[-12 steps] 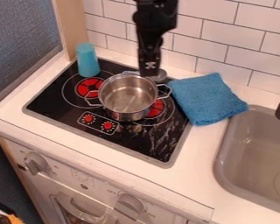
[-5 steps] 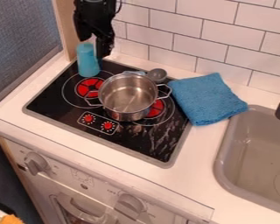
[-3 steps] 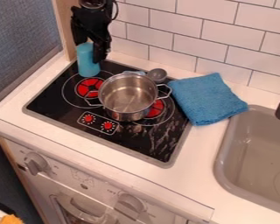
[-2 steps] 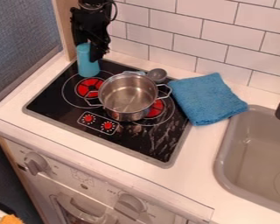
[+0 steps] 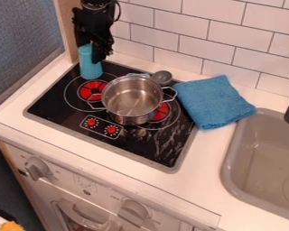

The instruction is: Moved the blue glue to the bottom right corner of the burner

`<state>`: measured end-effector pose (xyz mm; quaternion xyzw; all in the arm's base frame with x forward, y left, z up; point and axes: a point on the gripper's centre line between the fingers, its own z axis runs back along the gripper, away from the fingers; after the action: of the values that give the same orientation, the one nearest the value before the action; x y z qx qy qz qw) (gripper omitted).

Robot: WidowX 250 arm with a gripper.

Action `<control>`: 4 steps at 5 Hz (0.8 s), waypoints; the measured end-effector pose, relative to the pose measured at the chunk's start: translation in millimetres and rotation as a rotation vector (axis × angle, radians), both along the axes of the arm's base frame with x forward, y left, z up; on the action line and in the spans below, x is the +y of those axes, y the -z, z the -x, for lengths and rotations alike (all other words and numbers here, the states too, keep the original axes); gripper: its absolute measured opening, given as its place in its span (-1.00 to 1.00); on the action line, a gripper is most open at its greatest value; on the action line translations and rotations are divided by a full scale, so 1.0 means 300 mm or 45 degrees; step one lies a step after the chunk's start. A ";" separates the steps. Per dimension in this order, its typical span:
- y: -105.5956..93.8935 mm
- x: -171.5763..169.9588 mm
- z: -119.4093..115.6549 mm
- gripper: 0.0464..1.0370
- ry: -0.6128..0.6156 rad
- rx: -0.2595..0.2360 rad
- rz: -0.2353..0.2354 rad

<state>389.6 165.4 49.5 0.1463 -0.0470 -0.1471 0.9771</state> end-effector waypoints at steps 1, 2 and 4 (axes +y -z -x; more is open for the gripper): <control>0.004 -0.010 0.008 0.28 0.021 0.001 0.007; -0.010 -0.016 0.022 0.27 0.035 0.027 0.002; -0.166 -0.152 0.026 0.27 0.196 -0.062 -0.046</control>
<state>381.9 119.7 99.3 0.1632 -0.0794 -0.2191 0.9587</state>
